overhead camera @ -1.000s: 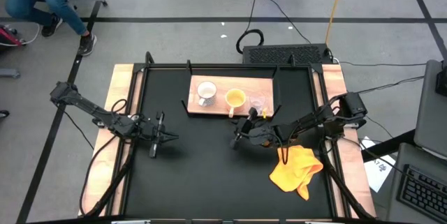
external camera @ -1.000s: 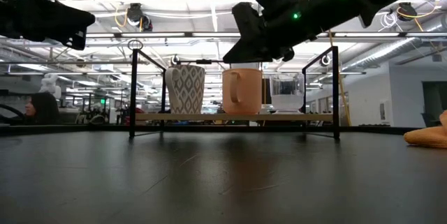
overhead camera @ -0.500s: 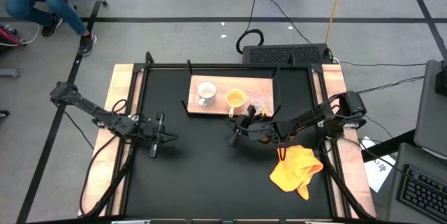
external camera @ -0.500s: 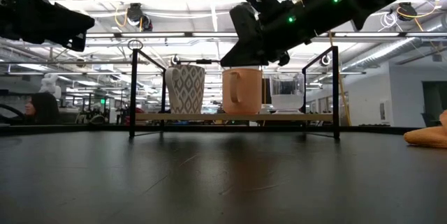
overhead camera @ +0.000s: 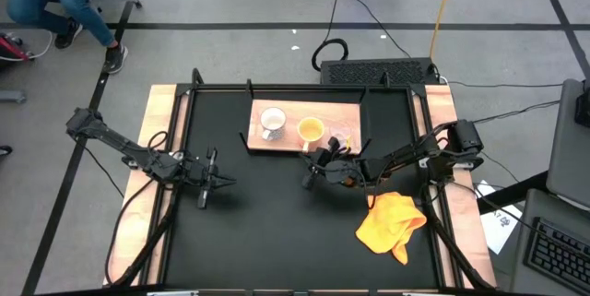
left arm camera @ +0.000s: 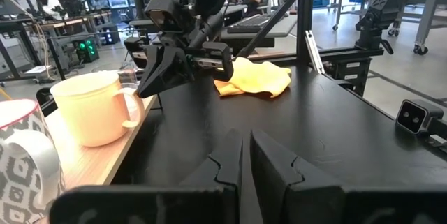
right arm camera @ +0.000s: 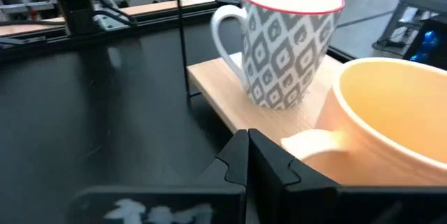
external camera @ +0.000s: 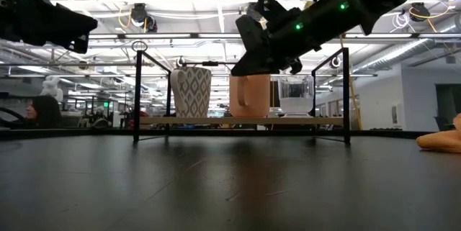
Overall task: Stack small to large cups/mugs on shelf
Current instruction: Adjust the mugs on the shelf
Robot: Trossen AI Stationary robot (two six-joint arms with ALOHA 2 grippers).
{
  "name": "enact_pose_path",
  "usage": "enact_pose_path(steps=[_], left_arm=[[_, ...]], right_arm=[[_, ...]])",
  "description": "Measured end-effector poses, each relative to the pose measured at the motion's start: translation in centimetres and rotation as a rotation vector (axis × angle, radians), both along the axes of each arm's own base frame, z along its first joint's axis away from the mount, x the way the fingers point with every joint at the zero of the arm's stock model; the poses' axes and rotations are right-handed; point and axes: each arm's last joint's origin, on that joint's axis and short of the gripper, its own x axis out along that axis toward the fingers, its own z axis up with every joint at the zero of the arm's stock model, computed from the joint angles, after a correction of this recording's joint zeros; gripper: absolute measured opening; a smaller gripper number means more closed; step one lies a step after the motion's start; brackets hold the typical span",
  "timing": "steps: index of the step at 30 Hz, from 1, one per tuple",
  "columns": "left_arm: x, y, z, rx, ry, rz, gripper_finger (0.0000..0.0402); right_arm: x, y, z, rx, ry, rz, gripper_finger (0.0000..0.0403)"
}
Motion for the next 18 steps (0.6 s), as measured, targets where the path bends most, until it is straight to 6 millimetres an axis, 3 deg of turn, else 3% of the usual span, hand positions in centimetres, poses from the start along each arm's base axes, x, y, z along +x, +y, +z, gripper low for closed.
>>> enact_pose_path(steps=[18], left_arm=[[-0.01, 0.00, -0.18, 0.004, 0.018, 0.000, 0.0033]], right_arm=[[-0.53, 0.73, -0.26, -0.035, 0.008, -0.116, 0.0000]])
